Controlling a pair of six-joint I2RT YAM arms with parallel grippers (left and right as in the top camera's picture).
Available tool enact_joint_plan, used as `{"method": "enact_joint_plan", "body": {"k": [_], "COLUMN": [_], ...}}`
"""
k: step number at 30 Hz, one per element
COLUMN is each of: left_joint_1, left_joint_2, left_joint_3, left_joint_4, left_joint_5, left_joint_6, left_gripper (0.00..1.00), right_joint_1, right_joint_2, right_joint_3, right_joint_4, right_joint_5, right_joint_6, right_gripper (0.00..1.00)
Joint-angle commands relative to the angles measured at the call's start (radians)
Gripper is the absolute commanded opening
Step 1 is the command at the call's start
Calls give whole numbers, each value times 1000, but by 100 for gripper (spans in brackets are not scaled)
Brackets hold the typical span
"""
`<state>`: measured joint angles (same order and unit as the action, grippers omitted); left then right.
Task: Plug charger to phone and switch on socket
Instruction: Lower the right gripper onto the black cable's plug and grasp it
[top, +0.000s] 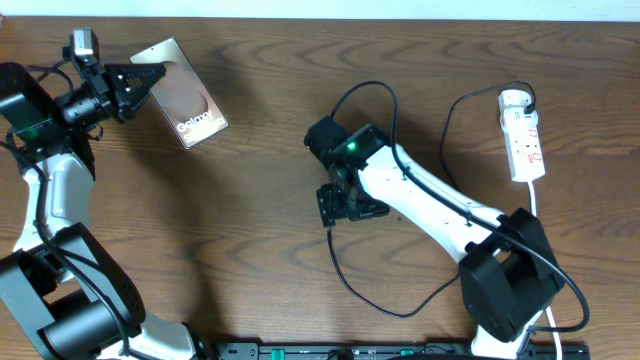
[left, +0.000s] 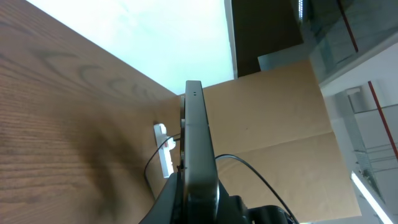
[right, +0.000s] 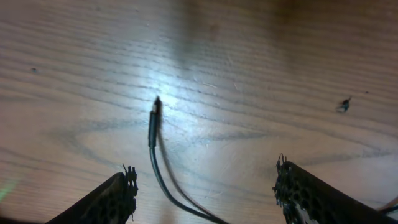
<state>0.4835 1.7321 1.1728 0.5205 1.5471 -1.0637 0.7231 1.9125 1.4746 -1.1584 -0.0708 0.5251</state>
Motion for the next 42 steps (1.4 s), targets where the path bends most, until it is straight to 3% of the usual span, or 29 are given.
{"method": "enact_joint_plan", "body": {"k": [1,20,42], "left_joint_1": [3,3,3], "left_joint_2": [-5,-5,-5], "left_joint_3": [9,9,9], "left_joint_4": [5,-15,-19], "left_joint_5": [24,25,25], "left_joint_6": [16,35,61], "left_gripper": [7,7,7], "right_joint_1": [30,128,84], "right_joint_2": [55,107,194], "right_joint_3": [-23,-26,-25], "right_joint_4": [1,42,60], "right_joint_5": [-24,-26,-61], "right_joint_6": [2,-34,-71], "right_gripper": [70,79,28]}}
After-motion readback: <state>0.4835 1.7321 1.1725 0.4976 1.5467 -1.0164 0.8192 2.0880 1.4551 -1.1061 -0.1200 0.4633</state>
